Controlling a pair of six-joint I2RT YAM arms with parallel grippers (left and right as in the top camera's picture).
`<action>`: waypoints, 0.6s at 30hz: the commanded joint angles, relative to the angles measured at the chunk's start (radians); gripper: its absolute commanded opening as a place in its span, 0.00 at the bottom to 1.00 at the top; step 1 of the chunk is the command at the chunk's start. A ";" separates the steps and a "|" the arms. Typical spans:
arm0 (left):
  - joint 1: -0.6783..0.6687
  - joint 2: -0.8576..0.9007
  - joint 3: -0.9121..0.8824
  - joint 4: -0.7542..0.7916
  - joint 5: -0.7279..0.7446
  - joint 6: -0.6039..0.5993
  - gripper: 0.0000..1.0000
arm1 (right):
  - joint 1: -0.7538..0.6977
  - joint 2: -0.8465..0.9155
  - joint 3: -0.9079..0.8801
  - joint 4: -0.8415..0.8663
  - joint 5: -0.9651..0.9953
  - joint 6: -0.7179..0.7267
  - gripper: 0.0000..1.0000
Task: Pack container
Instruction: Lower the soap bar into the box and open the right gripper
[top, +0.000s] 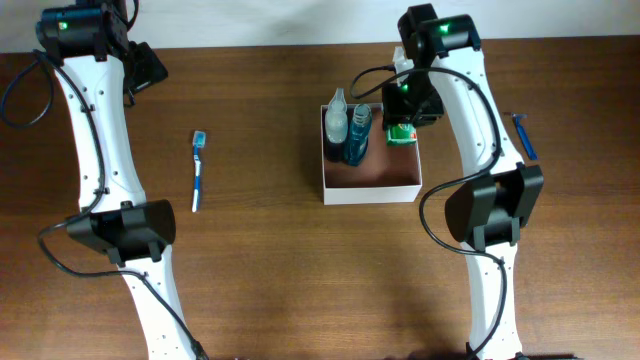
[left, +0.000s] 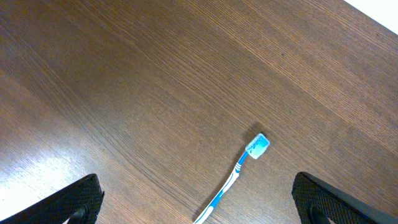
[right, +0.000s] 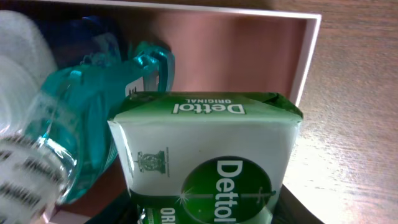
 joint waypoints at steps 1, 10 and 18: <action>0.002 -0.024 -0.003 -0.003 0.003 -0.011 1.00 | 0.013 -0.013 -0.034 0.024 0.009 0.008 0.44; 0.002 -0.024 -0.003 -0.003 0.003 -0.011 0.99 | 0.012 -0.013 -0.132 0.092 0.009 0.008 0.45; 0.002 -0.024 -0.003 -0.003 0.003 -0.011 0.99 | 0.012 -0.013 -0.152 0.114 0.009 0.008 0.55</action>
